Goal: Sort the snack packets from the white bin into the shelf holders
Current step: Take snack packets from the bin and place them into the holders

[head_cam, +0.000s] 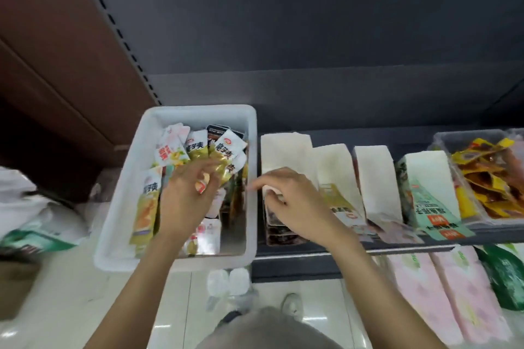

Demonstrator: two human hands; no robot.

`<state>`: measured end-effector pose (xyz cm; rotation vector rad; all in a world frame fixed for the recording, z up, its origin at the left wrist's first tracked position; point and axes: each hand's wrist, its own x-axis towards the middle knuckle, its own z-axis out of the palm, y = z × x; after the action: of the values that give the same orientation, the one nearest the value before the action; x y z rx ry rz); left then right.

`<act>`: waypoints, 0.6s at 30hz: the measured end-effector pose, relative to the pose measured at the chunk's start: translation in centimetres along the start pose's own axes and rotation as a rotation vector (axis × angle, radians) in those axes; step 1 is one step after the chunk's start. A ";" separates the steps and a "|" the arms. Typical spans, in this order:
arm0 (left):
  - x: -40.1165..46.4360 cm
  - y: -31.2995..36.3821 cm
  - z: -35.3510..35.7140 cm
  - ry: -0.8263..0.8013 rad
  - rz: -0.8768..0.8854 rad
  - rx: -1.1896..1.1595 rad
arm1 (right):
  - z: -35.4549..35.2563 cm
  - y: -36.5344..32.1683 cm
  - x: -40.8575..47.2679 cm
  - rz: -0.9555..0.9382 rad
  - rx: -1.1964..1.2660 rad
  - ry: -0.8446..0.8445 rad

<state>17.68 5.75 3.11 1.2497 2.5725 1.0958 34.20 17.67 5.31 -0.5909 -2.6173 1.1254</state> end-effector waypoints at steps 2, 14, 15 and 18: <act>0.0 -4.5 -1.5 0.008 -0.051 0.121 | 2.7 -1.4 2.6 -0.020 -0.034 -0.062; 1.1 -13.5 -2.1 -0.385 -0.168 0.312 | 14.7 -2.0 17.2 0.272 -0.302 0.021; 1.2 -13.8 -2.2 -0.384 -0.159 0.301 | 15.1 -2.2 17.6 0.301 -0.316 0.017; 1.5 -14.2 -2.7 -0.410 -0.150 0.286 | 14.9 -3.3 17.6 0.374 -0.207 -0.013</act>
<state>6.39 -0.55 -3.55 1.1592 2.5016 0.3999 12.22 14.05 -1.45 -1.1586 -2.7256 0.9538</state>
